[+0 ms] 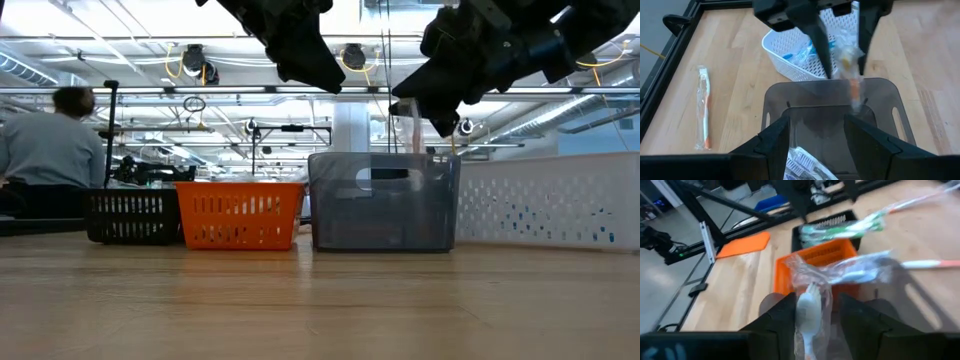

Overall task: Pick & Place Toothbrushes
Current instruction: Put the orange toothbrush into the black transparent bin

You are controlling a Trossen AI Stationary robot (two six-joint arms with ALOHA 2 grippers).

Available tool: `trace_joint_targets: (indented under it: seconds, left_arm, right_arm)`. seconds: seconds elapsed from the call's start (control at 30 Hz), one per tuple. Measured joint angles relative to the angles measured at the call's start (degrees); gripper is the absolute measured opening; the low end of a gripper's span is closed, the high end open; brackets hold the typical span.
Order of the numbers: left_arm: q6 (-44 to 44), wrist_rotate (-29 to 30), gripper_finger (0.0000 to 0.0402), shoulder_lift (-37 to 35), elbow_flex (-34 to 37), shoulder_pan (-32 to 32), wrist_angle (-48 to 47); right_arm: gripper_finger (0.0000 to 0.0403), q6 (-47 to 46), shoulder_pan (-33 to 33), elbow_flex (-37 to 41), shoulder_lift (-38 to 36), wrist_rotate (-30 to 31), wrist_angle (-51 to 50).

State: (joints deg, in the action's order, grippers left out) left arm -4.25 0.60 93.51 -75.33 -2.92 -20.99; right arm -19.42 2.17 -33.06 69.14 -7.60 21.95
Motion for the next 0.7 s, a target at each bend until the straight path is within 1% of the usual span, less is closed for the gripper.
trace_joint_targets:
  seconds: [0.17, 0.3, 0.43, 0.53, 0.7]
  left_arm:
    - [0.0, 0.0, 0.0189, 0.0, 0.0, 0.0, -0.3]
    - [-0.4, 0.0, 0.0189, 0.0, 0.0, 0.0, -0.2]
    - [-1.4, 0.0, 0.0189, 0.0, 0.0, 0.0, -0.2]
    - [-1.4, 0.0, 0.0189, 0.0, 0.0, 0.0, -0.2]
    - [-1.4, 0.0, 0.0189, 0.0, 0.0, 0.0, 0.1]
  right_arm:
    - [0.0162, 2.0, 1.9, 0.0, -0.1, -0.6, -0.2]
    - [0.0191, 2.1, 2.5, 0.0, -0.1, -4.4, -0.4]
    - [0.0214, 2.1, 2.6, 0.0, -0.1, -4.5, -0.3]
    - [0.0221, 2.1, 2.9, 0.0, -0.1, -3.6, 0.6]
    - [0.0215, 3.8, 5.2, 0.0, -0.1, -1.5, 2.3]
